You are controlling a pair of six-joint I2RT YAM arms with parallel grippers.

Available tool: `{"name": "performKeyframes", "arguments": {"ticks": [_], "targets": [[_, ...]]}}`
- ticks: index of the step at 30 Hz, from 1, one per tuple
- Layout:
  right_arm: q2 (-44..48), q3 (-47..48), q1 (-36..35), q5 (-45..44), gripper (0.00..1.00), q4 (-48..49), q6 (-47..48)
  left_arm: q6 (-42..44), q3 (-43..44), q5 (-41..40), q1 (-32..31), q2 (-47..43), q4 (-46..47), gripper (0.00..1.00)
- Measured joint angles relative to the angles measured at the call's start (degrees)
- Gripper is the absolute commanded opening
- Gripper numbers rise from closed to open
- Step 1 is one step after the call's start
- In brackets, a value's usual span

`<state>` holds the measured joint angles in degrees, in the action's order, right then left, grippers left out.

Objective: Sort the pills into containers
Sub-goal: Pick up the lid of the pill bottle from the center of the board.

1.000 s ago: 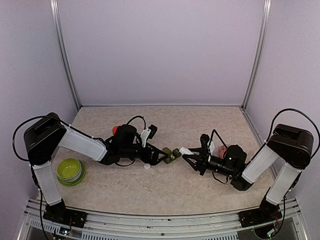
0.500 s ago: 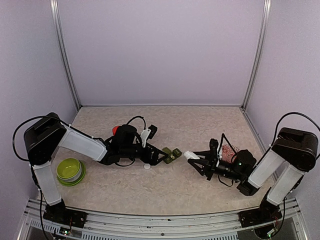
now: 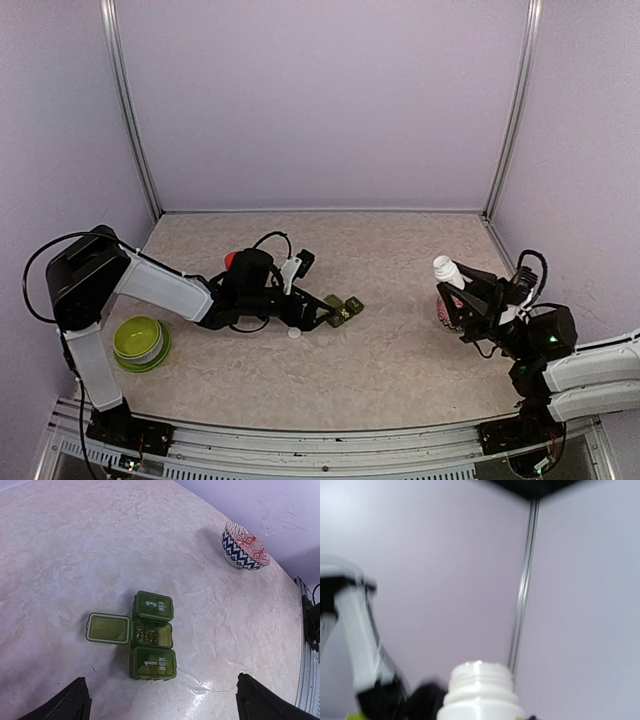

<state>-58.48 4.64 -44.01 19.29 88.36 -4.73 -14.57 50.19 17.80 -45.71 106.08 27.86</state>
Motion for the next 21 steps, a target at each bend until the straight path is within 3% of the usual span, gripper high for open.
{"name": "performKeyframes", "arguments": {"ticks": [5, 10, 21], "targets": [[11.43, -2.01, 0.0, -2.29, 0.0, -1.99, 1.05, 0.33, 1.25, -1.27, 0.0, -1.46, -4.68, 0.99], [18.99, -2.14, 0.0, -2.91, 0.0, -10.21, 1.27, 0.81, 4.81, -6.21, 0.0, -4.37, -12.68, 0.98], [20.11, -2.34, 0.0, -1.77, 0.0, -19.65, 0.87, -1.05, 2.32, -15.32, -1.75, -11.02, -23.76, 0.93]]}}
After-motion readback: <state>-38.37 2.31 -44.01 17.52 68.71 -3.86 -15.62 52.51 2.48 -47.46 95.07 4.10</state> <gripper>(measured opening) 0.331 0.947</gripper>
